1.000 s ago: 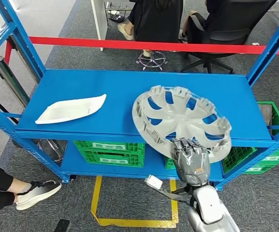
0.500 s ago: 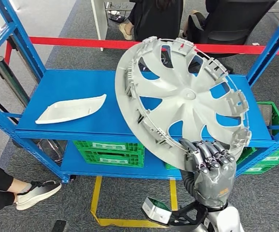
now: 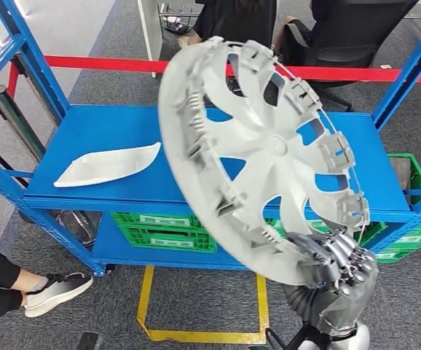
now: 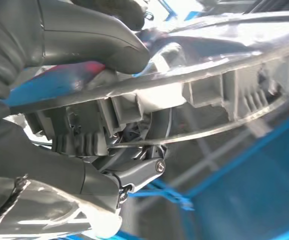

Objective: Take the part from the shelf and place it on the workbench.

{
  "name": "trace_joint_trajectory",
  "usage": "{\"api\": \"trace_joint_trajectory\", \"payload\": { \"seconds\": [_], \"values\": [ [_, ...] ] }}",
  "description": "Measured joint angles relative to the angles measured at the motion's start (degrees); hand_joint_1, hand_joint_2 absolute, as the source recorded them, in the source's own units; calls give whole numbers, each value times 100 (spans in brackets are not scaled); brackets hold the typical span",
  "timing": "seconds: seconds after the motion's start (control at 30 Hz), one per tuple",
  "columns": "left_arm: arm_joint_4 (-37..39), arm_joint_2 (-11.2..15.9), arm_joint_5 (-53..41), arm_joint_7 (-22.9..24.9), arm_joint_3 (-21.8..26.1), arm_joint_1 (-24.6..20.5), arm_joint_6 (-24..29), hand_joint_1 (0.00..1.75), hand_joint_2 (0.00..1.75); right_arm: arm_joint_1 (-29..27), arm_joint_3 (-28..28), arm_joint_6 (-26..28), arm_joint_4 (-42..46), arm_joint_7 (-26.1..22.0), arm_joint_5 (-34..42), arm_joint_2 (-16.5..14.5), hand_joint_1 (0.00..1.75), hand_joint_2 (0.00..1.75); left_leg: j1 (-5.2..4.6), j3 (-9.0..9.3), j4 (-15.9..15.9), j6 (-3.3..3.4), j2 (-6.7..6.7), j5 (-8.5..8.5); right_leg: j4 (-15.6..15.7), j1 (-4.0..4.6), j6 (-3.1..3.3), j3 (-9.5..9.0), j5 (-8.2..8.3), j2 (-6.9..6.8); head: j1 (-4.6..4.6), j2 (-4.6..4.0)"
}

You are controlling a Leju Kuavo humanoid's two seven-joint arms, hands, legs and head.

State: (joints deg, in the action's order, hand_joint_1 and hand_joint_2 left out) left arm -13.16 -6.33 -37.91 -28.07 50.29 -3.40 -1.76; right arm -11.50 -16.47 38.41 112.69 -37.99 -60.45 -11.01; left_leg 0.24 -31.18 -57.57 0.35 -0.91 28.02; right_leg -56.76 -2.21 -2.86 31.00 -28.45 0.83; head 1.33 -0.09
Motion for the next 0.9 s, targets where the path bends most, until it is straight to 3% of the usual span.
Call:
{"api": "trace_joint_trajectory", "payload": {
  "seconds": [0.17, 0.3, 0.37, 0.43, 0.47, 0.5, 0.53, 0.63, 0.7, 0.8, 0.83, 0.9],
  "values": [
    [0, 1, -105, -31, 24, -1, 178, 0, 175, -212, 121, -2, -47, -150, 658, -127, 175, 175, -29, -26, -52, 33, 0, 12, 3, -29, -42, 6, 17, 2, 1, 0],
    [0, -2, -138, 5, 68, -6, 234, 0, 175, -232, -197, -46, -81, 102, 1439, 167, 175, 175, -15, -42, -27, 148, 19, -61, -9, -42, -114, 42, -3, -2, 0, 0],
    [0, -4, -166, 25, 96, -12, 246, 0, 175, -224, -465, -97, -112, 216, 1908, 475, 175, 175, 1, -65, 33, 218, 49, -126, -361, -33, -104, 227, -296, -27, -10, 0],
    [0, -4, -180, 44, 122, -8, 256, 0, 175, -245, -657, -117, -154, 231, 2107, 712, 175, 175, -25, -120, 35, 247, 70, -161, -1133, -8, -82, 541, -715, -44, -12, 0],
    [0, -3, -182, 57, 136, -4, 260, 0, 175, -260, -721, -117, -177, 230, 2136, 804, 175, 175, -43, -147, 32, 254, 76, -178, -1467, 3, -73, 664, -841, -45, -10, 0],
    [0, -3, -183, 68, 146, -2, 261, 0, 175, -275, -777, -116, -201, 229, 2154, 895, 175, 175, -61, -173, 29, 256, 80, -196, -1625, 15, -57, 698, -859, -45, -9, 0],
    [0, -4, -184, 76, 155, 0, 260, 0, 175, -286, -814, -115, -221, 229, 2167, 968, 175, 175, -76, -196, 24, 252, 78, -212, -1552, 29, -33, 620, -765, -46, -10, 0],
    [0, -11, -200, 79, 166, 2, 254, 0, 175, -294, -888, -115, -262, 232, 2189, 1118, 175, 175, -101, -252, -19, 214, 71, -248, -458, 83, 66, -51, -338, -52, -8, 0],
    [0, -16, -216, 77, 171, -1, 246, 0, 175, -306, -931, -119, -277, 234, 2194, 1183, 175, 175, -112, -289, -50, 151, 71, -284, -52, 114, 99, -287, -282, -53, -4, 0],
    [1, -8, -228, 74, 193, 4, 238, 0, 175, -350, -961, -135, -312, 247, 2223, 1247, 175, 175, -102, -334, -73, 30, 59, -313, -15, 113, 178, -223, -204, -64, -5, 0],
    [1, -4, -230, 73, 203, 9, 237, 0, 175, -359, -968, -150, -323, 251, 2237, 1261, 175, 175, -93, -376, -164, -11, 55, -196, -1, 101, 227, -186, -156, -76, 2, 0],
    [3, -2, -235, 69, 214, 11, 236, 0, 175, -373, -981, -223, -344, 267, 2300, 1284, 175, 175, -59, -539, -662, -92, 55, 285, 12, 85, 292, -102, -57, -101, 18, 0]
  ]
}}
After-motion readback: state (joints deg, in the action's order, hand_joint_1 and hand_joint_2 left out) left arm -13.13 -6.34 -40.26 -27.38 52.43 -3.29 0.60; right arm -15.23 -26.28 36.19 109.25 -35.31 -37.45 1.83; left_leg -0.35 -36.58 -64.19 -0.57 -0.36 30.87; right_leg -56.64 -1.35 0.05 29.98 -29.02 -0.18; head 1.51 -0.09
